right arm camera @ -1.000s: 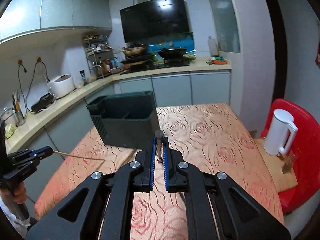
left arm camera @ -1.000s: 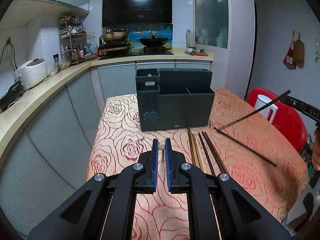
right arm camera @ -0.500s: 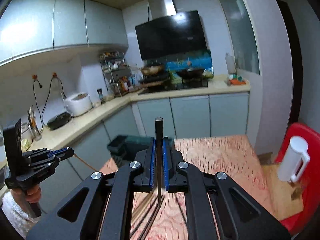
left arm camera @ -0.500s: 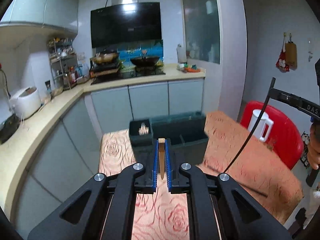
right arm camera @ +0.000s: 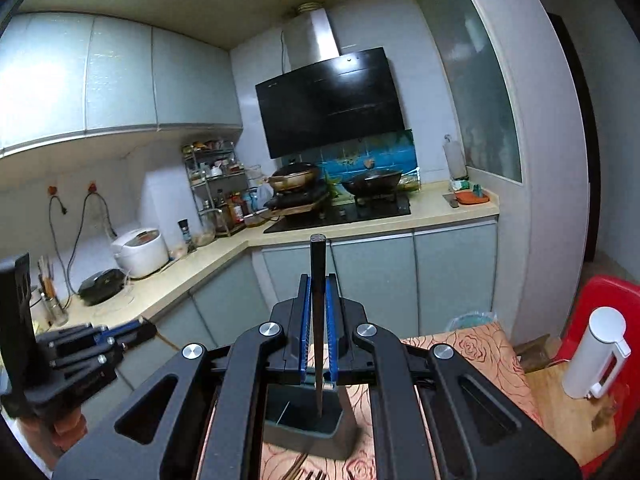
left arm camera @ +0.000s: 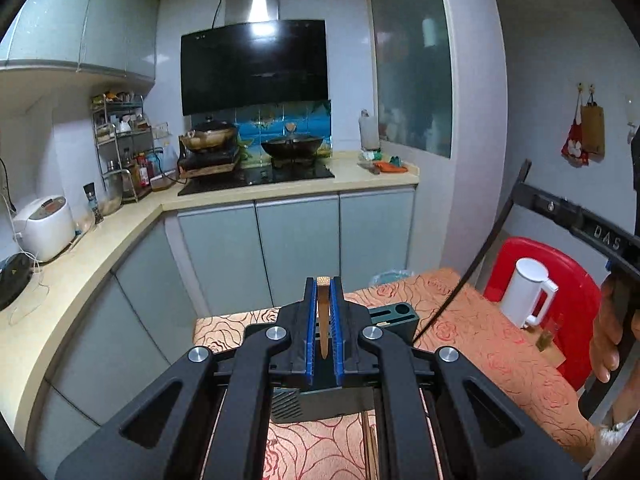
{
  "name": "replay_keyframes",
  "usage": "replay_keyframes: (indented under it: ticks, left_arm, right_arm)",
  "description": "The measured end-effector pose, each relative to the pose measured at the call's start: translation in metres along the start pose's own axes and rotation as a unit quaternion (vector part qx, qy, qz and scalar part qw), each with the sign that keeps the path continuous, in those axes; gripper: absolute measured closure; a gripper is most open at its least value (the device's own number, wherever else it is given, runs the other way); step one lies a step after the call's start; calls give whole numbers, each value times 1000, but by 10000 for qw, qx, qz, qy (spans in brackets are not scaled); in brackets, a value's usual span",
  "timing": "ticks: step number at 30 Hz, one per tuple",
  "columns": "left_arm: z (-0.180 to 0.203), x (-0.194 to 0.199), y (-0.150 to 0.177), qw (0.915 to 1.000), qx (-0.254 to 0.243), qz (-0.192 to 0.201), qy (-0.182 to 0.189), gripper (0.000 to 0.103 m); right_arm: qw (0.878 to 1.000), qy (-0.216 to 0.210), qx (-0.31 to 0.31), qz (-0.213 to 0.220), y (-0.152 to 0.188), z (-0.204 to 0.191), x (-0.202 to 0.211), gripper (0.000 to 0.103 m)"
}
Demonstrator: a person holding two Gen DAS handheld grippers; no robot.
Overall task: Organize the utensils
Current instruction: 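Carry both chopsticks to the green holder and insert them with both tools, then open both tools to release the chopsticks into the holder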
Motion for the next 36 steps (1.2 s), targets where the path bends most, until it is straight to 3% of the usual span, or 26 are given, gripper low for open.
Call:
replay_keyframes:
  ticks: [6,15,16,18,19,20,24,30,36]
  left_arm:
    - [2,-41,36,9987,-63,-493,-61,96]
    - [-6,-59,71,9966,-20,-812,-122,94]
    - [-8,-59,73,9964,-15,-839,-124,92]
    - [-10,-55,74,9966,-8,-805,-169,65]
    - [-11,-52,72,9970,-11,-746,-203,59]
    - [-11,-48,71,9974,-17,-680,-230,54]
    - [-17,-30,67,9984,12,-500,-268,45]
    - [-26,-2,73,9991,86,-326,-269,44]
    - [-17,25,125,9989,-49,-470,-33,43]
  right_arm:
    - [9988,53,16,-484,34,7,-31,95]
    - [9954,52,131,-947,75,5,-47,94]
    - [9952,57,142,-963,76,5,-47,91]
    - [9952,117,187,-953,77,5,-45,73]
    - [9957,174,186,-889,77,5,-41,55]
    - [9962,227,179,-817,76,6,-37,45]
    - [9968,397,362,-588,67,7,-24,44]
    - [9961,668,537,-189,51,14,12,44]
    - [9970,463,561,-271,73,18,53,44]
Point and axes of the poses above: each gripper's, at about its wrist camera, not at the fingertips, and x roughly against the way its jaws point, z to its right, y to its underside, the point moved 6 cm from there along -x, roughly the way its jaws point, and after that the axes turned 3 degrees about -y, right-handed, at the moved point
